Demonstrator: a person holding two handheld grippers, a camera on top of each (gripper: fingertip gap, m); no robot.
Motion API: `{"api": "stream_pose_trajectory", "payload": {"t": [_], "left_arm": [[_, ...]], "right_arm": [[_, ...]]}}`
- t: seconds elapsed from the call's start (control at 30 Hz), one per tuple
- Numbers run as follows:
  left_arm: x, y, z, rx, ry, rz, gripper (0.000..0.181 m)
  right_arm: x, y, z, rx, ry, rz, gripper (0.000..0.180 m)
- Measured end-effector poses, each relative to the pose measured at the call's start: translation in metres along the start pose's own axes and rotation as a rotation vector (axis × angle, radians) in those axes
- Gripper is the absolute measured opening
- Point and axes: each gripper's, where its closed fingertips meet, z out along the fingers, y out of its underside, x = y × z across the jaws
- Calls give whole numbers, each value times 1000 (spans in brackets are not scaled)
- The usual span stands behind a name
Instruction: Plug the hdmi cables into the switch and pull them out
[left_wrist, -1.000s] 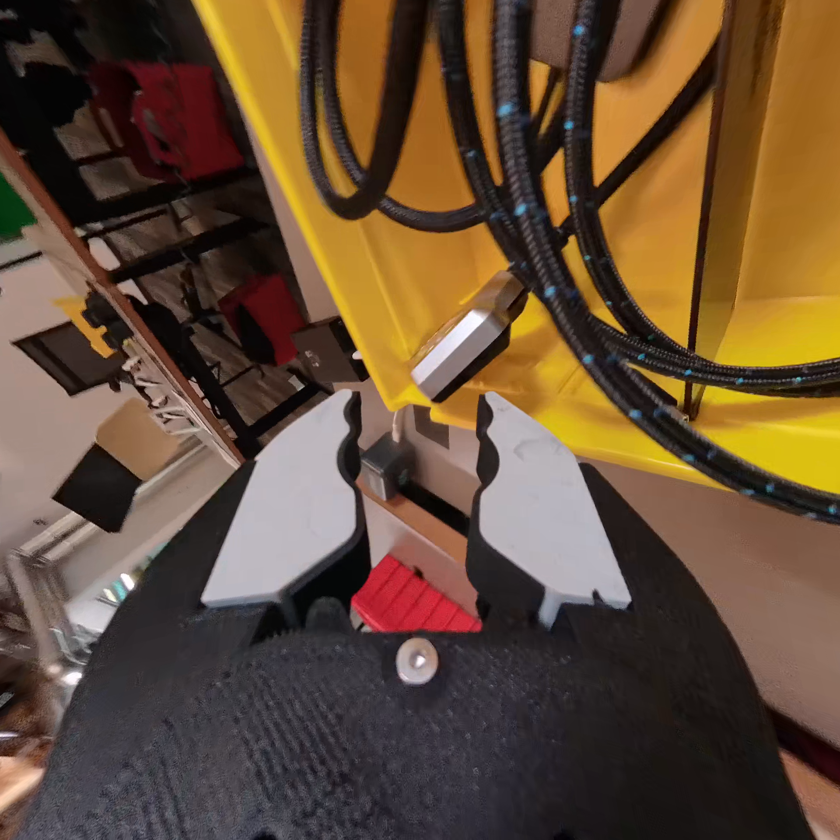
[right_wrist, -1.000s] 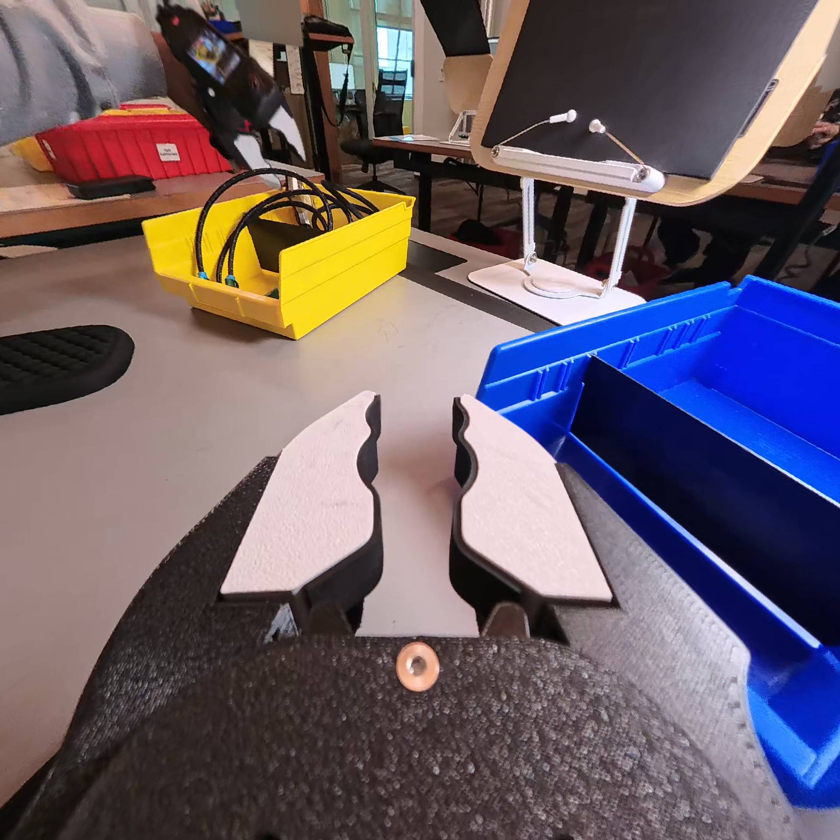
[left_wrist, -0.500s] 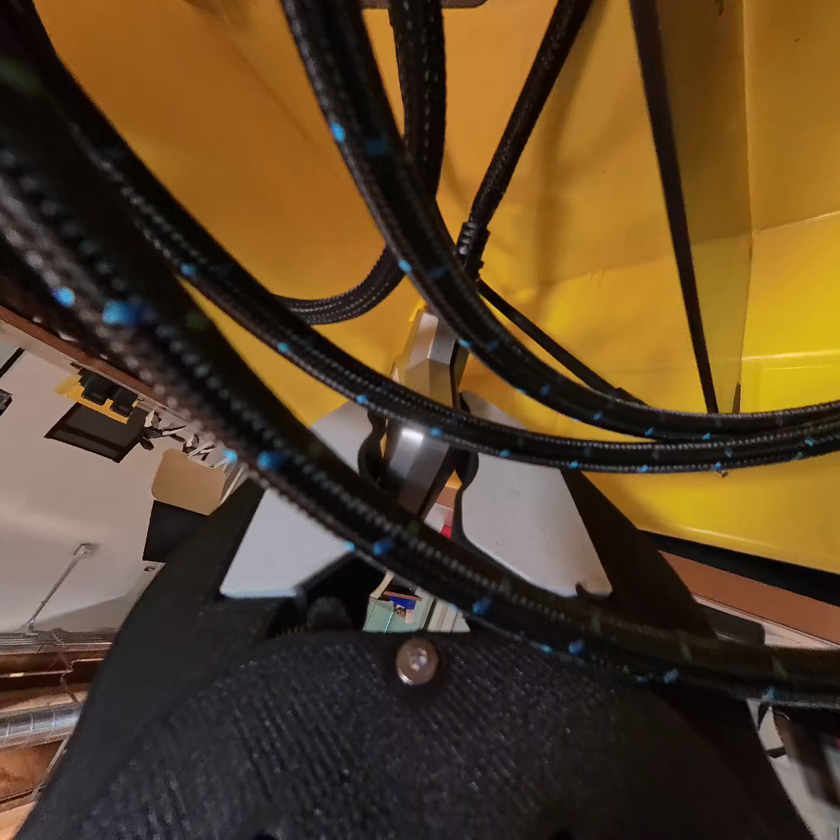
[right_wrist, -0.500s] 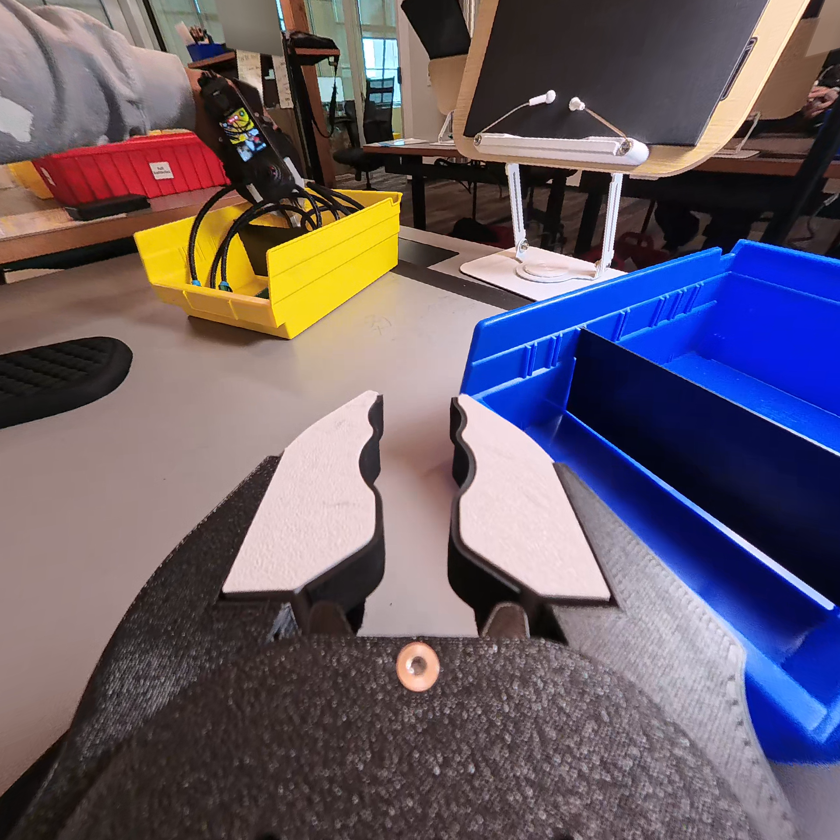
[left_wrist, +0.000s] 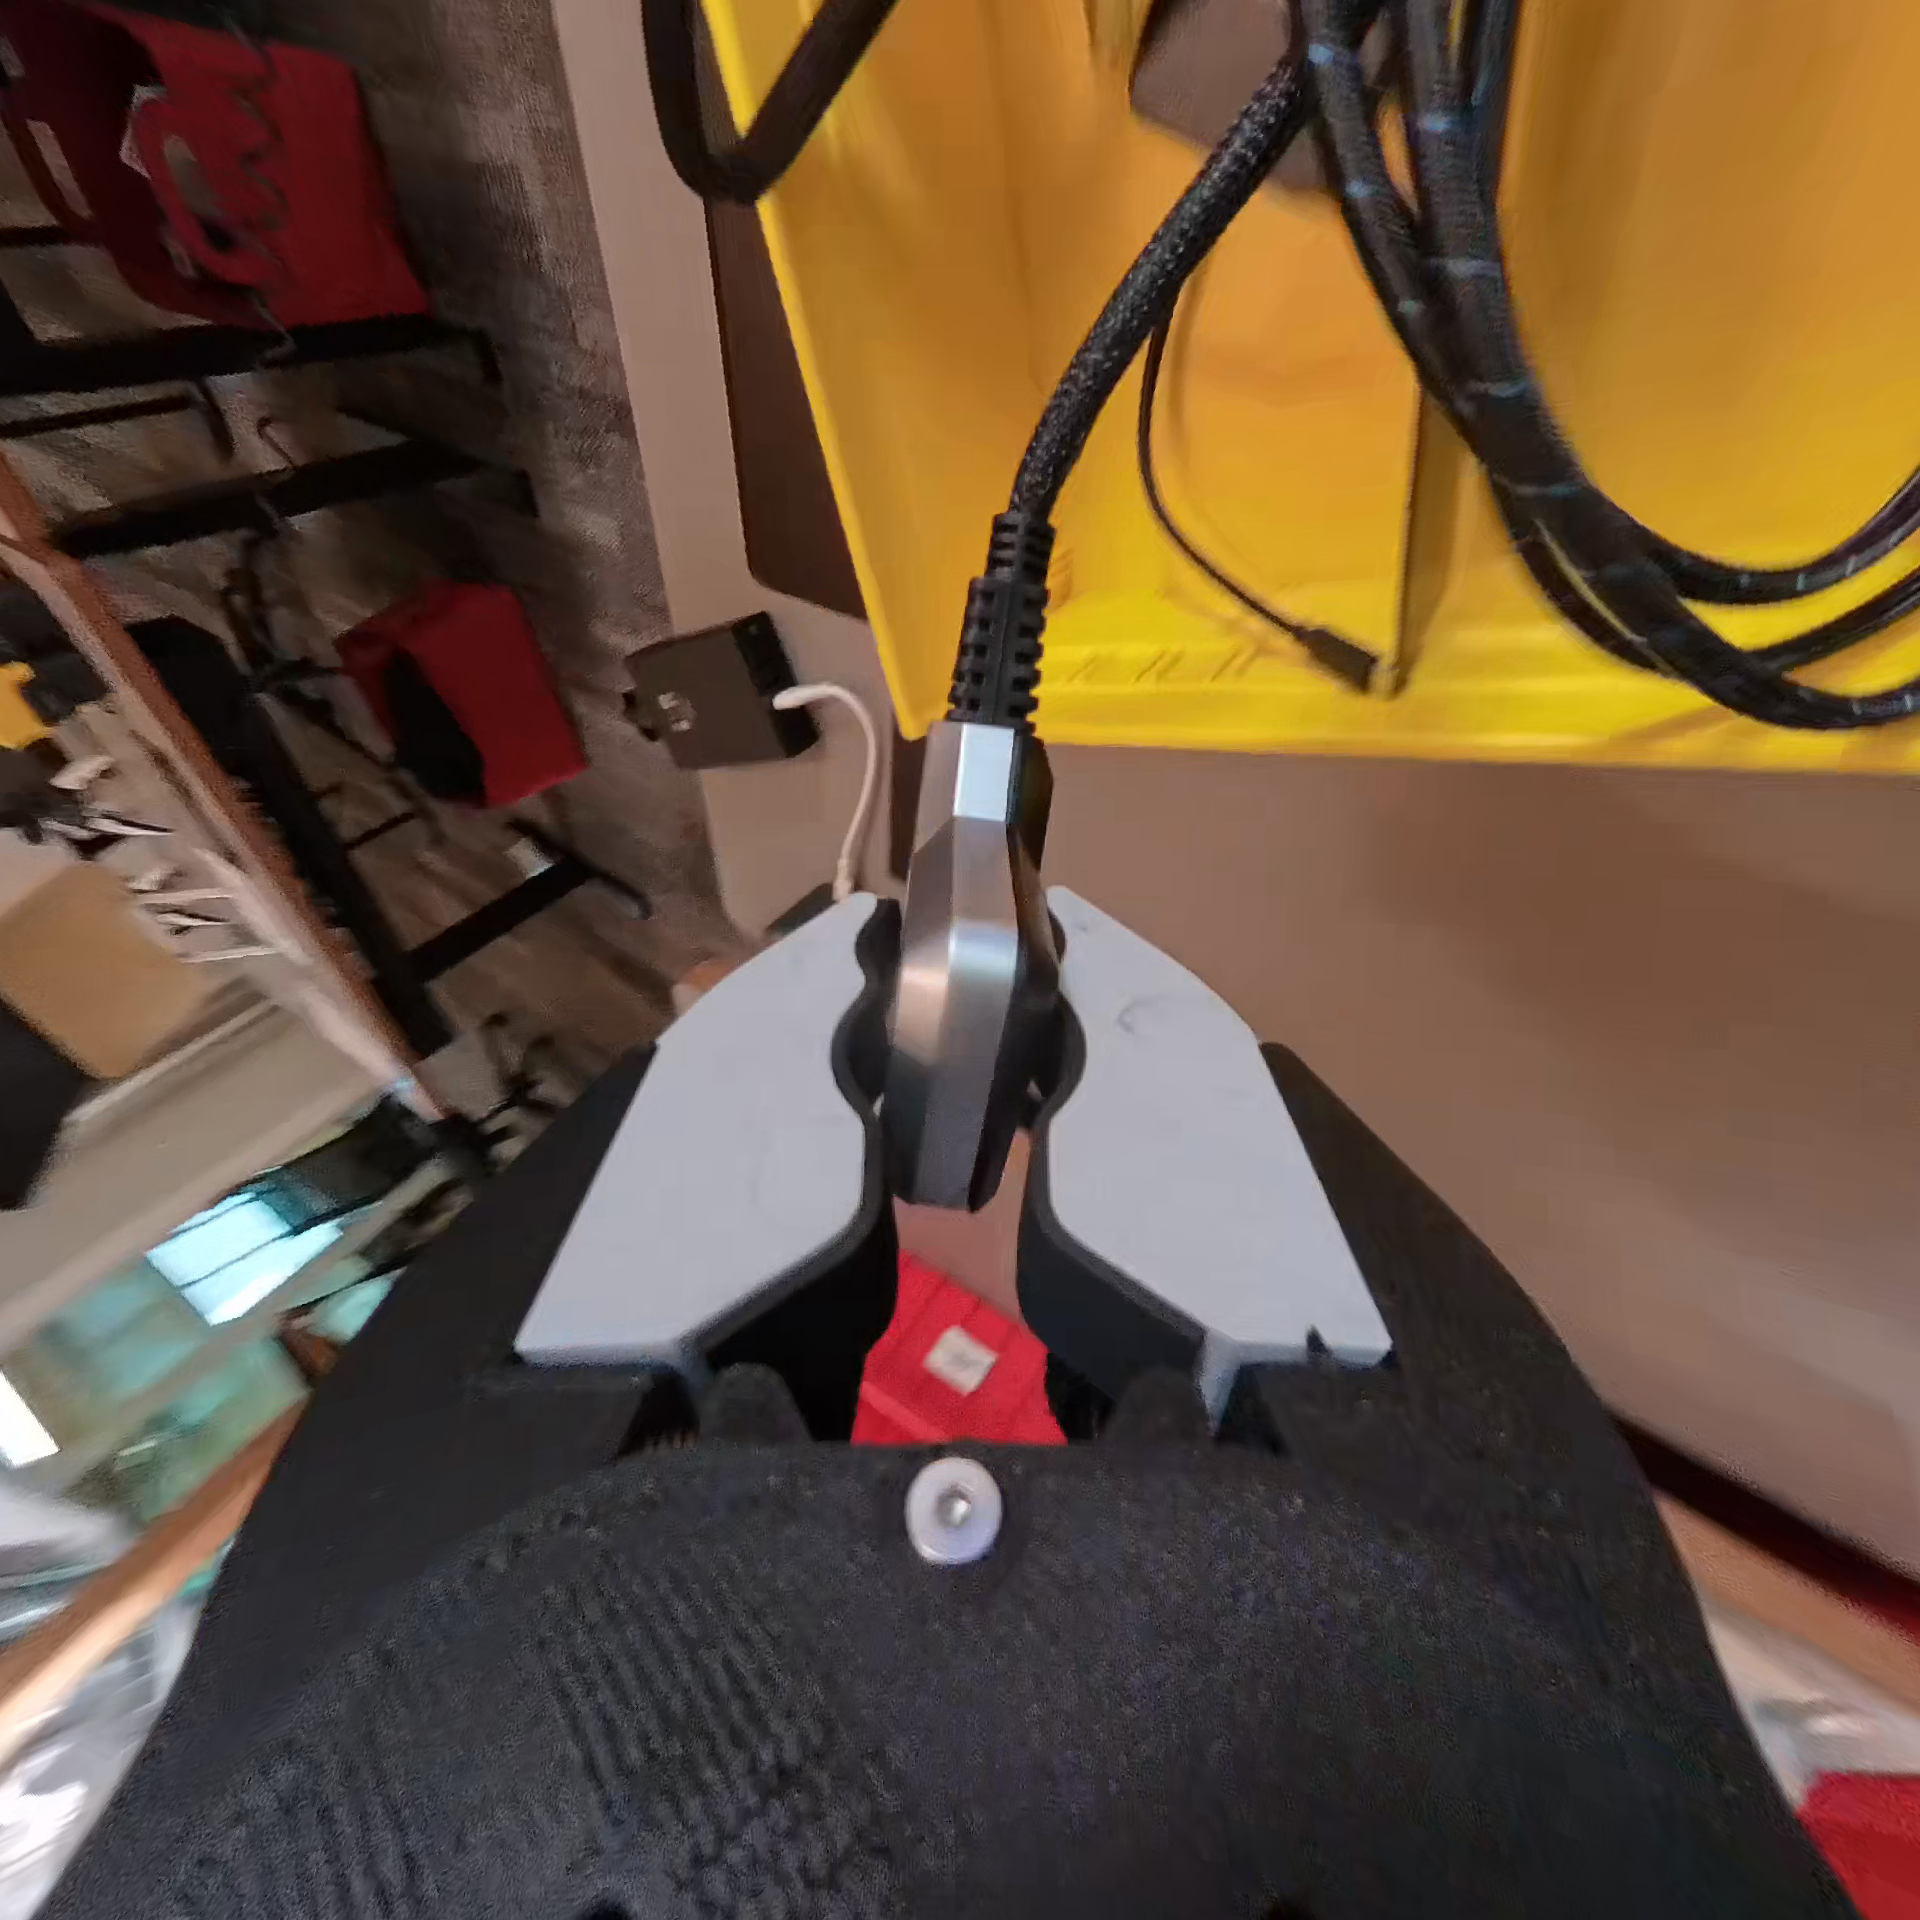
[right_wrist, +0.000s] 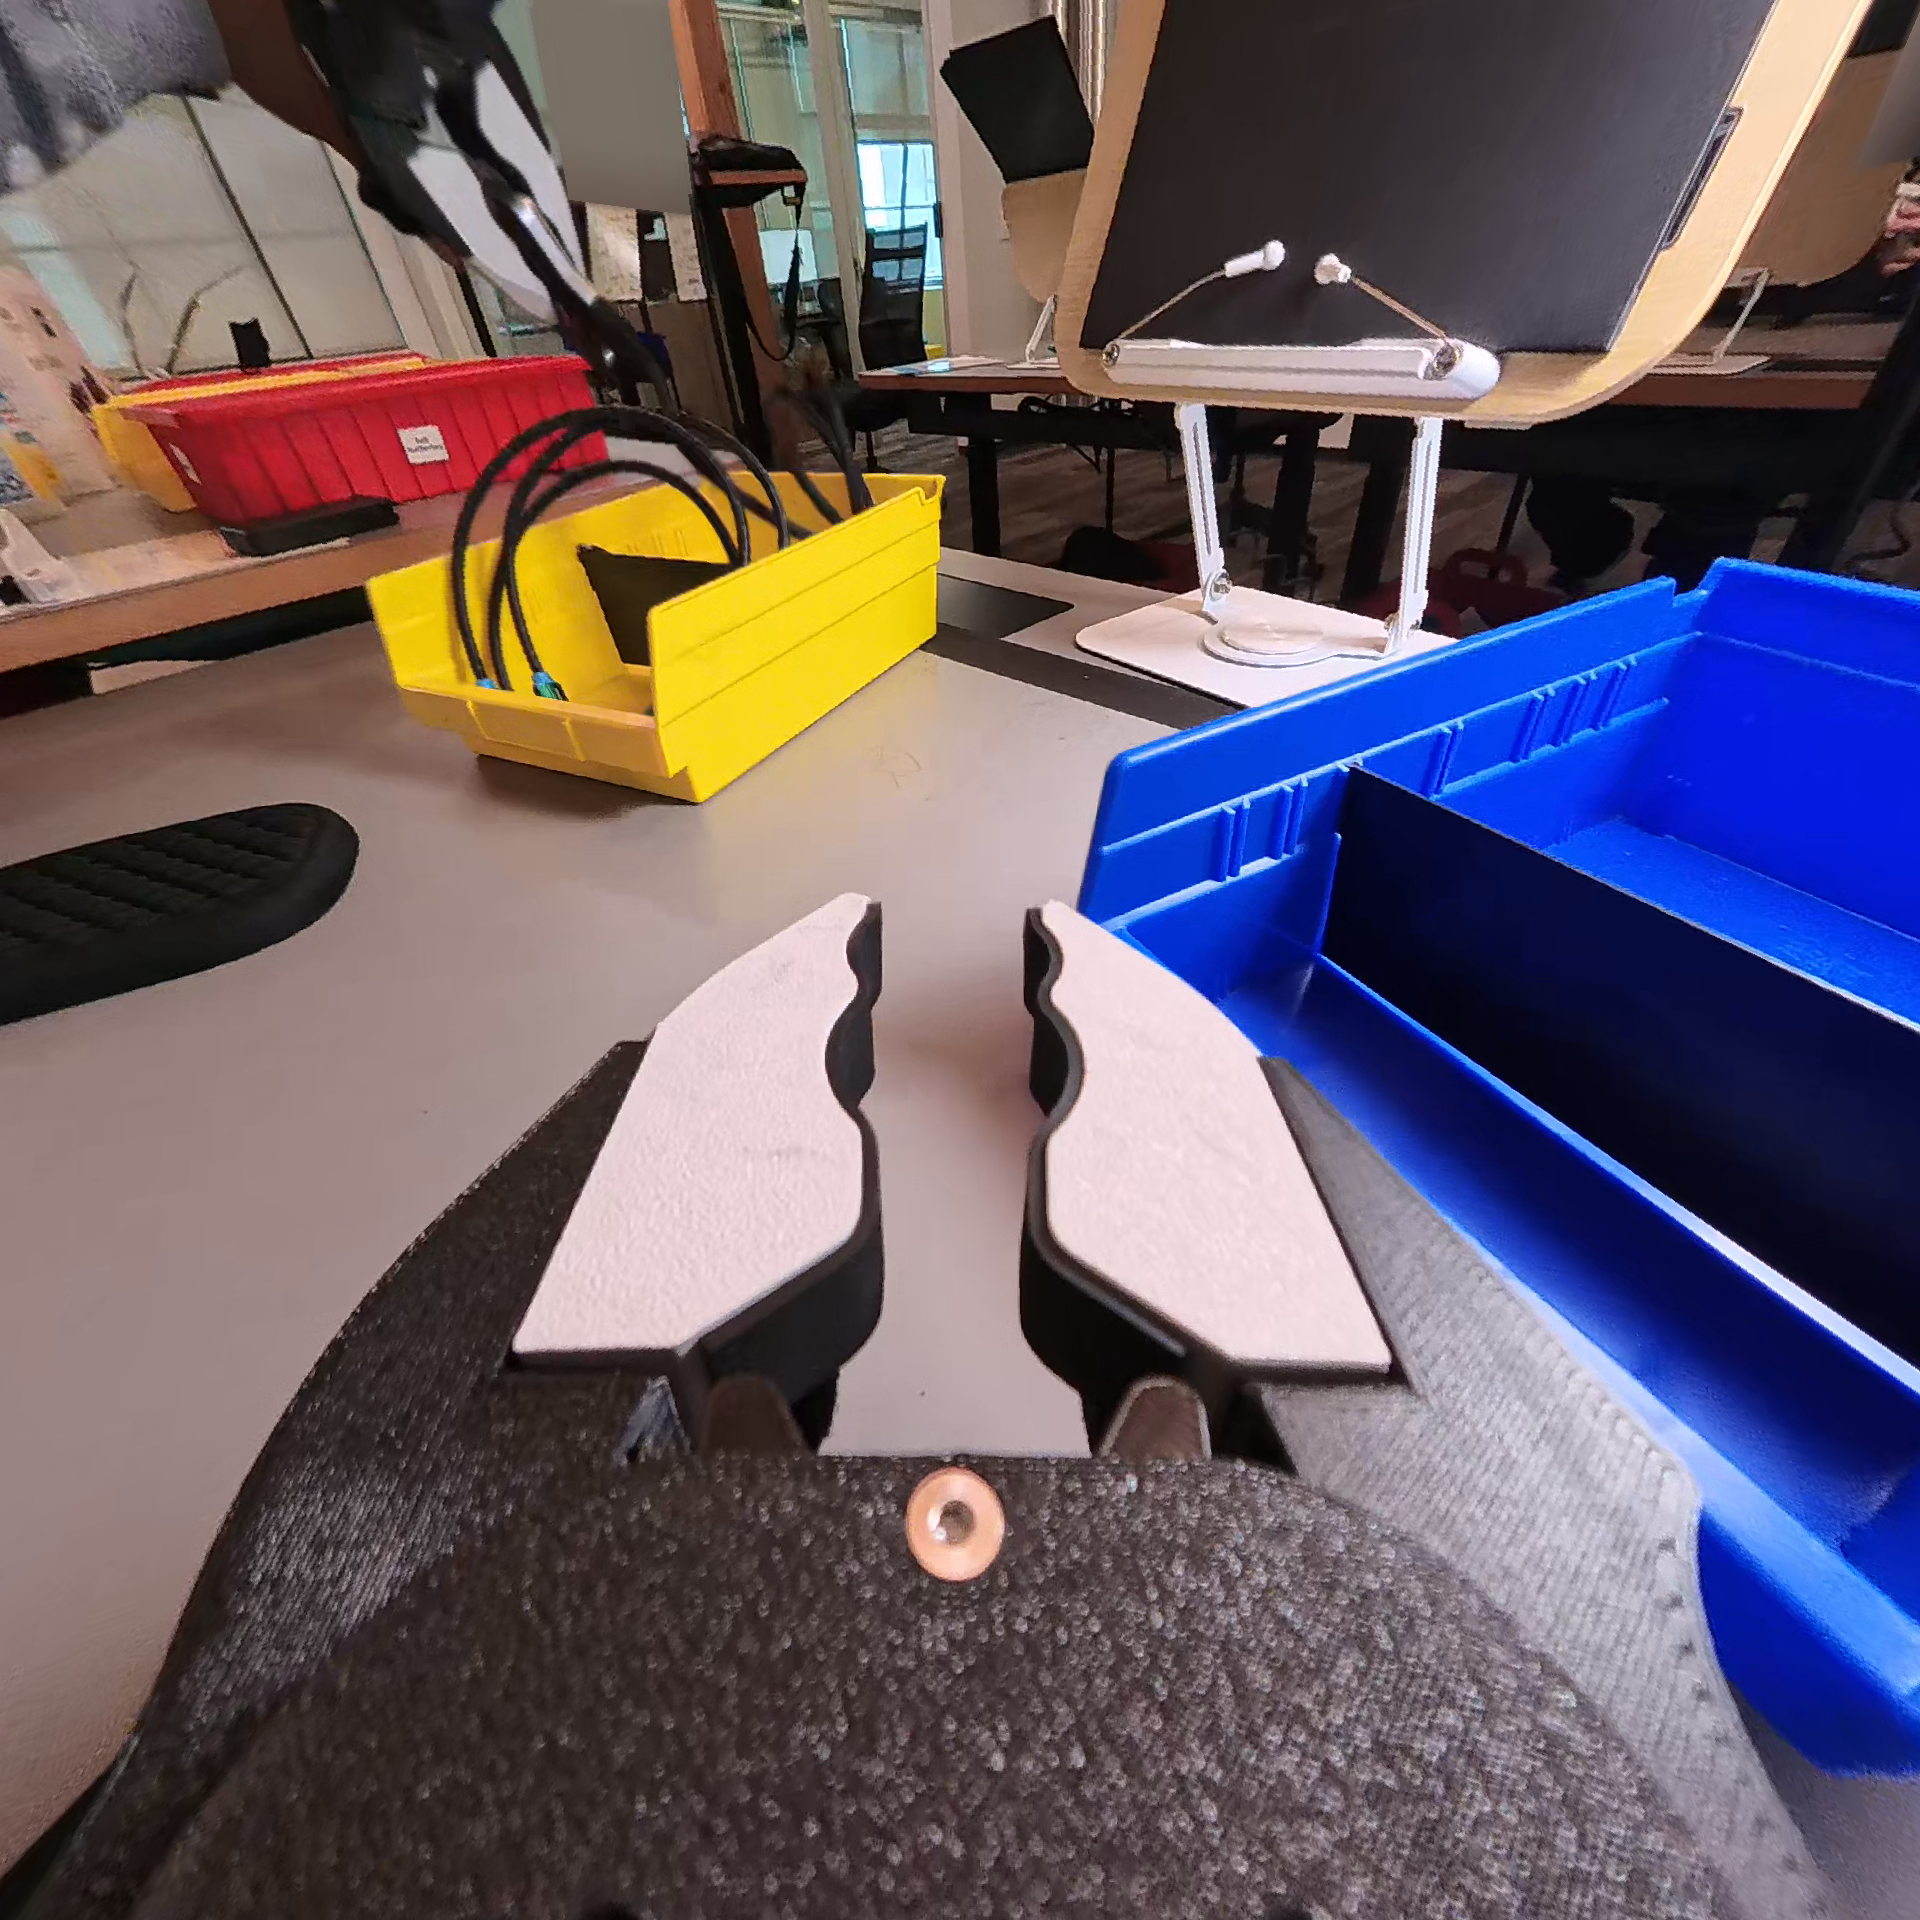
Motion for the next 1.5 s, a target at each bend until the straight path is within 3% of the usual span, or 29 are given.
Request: {"api": "stream_pose_trajectory", "payload": {"t": [0.27, 0.47, 0.63, 0.83, 1.0, 1.13, 1.2, 1.27, 1.37, 1.5], "left_arm": [[2, -11, -73, 414, 46, -434, 23], [4, -47, -132, 892, 115, -688, 23], [27, -95, -174, 1387, 242, -786, 22], [62, -164, -206, 1910, 479, -802, 22], [84, -229, -235, 2073, 652, -666, 23], [102, -268, -260, 2063, 744, -539, 21], [113, -277, -269, 2068, 758, -494, 22], [123, -283, -270, 2051, 742, -478, 22], [125, -283, -266, 2030, 713, -494, 23], [126, -281, -267, 2001, 694, -503, 26]], "right_arm": [[-12, -12, -2, 19, -26, -19, 24], [-23, -26, 2, 54, -66, -4, 23], [-42, -49, 15, 94, -138, 6, 23], [-84, -98, 56, 149, -274, 14, 25], [-114, -157, 89, 226, -334, -41, 35], [-133, -193, 102, 236, -467, -35, 41], [-141, -196, 106, 198, -557, -34, 41], [-146, -196, 105, 218, -610, -65, 21], [-147, -192, 105, 230, -635, -75, 21], [-147, -209, 92, 441, -663, 25, 21]]}}
